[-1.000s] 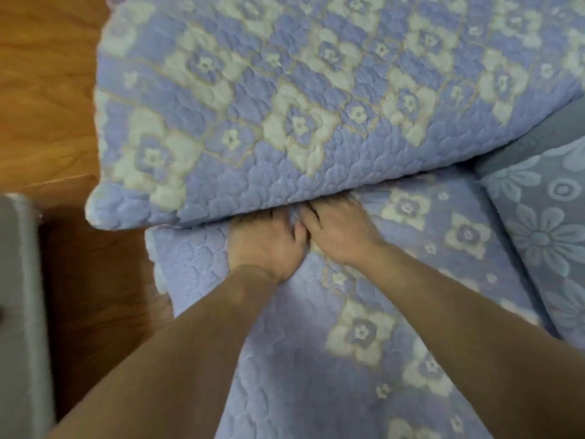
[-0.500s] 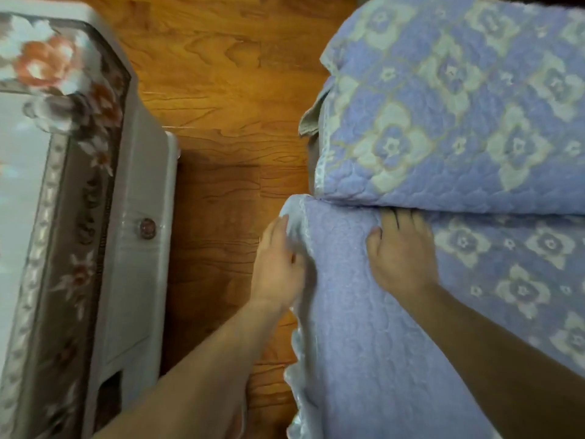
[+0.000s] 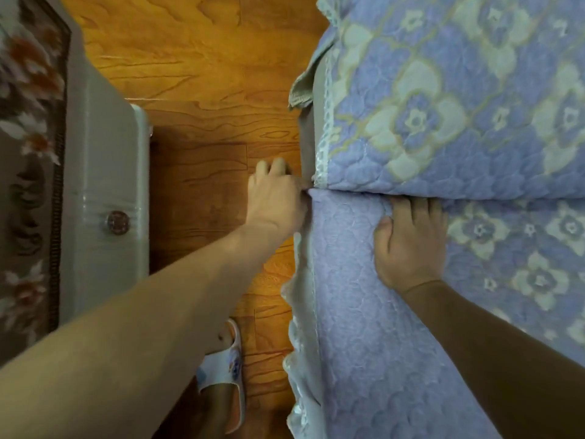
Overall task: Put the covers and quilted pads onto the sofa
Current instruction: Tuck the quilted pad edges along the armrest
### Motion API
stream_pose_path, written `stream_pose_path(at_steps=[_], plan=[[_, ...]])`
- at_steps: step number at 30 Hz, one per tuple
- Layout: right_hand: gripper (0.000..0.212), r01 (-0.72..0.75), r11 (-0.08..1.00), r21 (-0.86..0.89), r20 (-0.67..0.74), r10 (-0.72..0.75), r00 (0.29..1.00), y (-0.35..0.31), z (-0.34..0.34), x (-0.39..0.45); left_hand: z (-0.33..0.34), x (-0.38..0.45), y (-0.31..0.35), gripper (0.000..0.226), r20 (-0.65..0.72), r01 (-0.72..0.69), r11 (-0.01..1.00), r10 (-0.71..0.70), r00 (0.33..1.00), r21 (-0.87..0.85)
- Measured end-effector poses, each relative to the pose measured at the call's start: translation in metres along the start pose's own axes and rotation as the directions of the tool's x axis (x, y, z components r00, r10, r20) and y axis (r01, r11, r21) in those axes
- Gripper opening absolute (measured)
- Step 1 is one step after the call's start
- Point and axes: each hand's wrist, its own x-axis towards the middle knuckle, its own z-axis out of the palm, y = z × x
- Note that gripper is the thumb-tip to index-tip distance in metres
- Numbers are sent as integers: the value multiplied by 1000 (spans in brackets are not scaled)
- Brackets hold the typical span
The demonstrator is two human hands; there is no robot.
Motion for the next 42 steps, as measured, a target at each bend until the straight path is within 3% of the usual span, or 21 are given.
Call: stream_pose_path(at_steps=[2, 4, 6, 9, 11, 14, 21, 24, 28, 32, 36, 39, 42], plan=[[41, 6, 1000, 12, -12, -6, 1000, 1, 2, 0, 18, -3, 17, 21, 50, 172, 976, -167, 985, -136], [42, 10, 1000, 30, -18, -9, 1000, 2, 3, -1, 29, 2, 20, 22, 58, 156, 969, -148, 987, -191], [44, 9, 999, 40, -15, -8, 1000, 1, 3, -1, 34, 14, 14, 19, 115, 174, 915, -141, 983, -365], [46, 12, 999, 41, -22, -12, 1000, 0, 3, -2, 36, 21, 4, 13, 246, 320, 695, -207, 947, -644], [46, 9, 1000, 26, -35, -8, 999, 0, 3, -2, 30, 4, 4, 9, 298, 344, 553, -174, 938, -759], [45, 14, 1000, 7, -45, -14, 999, -1, 3, -3, 31, -25, 2, 28, 390, 377, 468, -72, 918, -799], [49, 8, 997, -74, -38, -11, 999, -7, 3, 4, 30, -8, 16, 56, 473, 393, 581, -16, 881, -712], [47, 16, 999, -38, -5, -16, 1000, -7, 1, 5, 48, -16, 22, 58, 466, 414, 499, -23, 884, -761], [42, 53, 998, 16, 2, -53, 999, -3, -16, 7, 39, -8, 32, 44, 452, 444, 368, -70, 889, -817], [42, 81, 992, 96, 15, -83, 996, 1, -20, 12, 40, 0, 38, 47, 447, 442, 268, -43, 893, -856], [39, 28, 999, 17, -28, -27, 999, -4, -8, 18, 40, 7, 36, 45, 516, 502, 284, -27, 856, -817], [37, 47, 998, 33, -52, -45, 998, -2, -12, 16, 26, 11, 37, 22, 535, 507, 311, 6, 845, -804], [35, 57, 997, 41, -64, -55, 996, 3, -11, 15, 34, 10, 35, 15, 569, 568, 99, -22, 822, -817]])
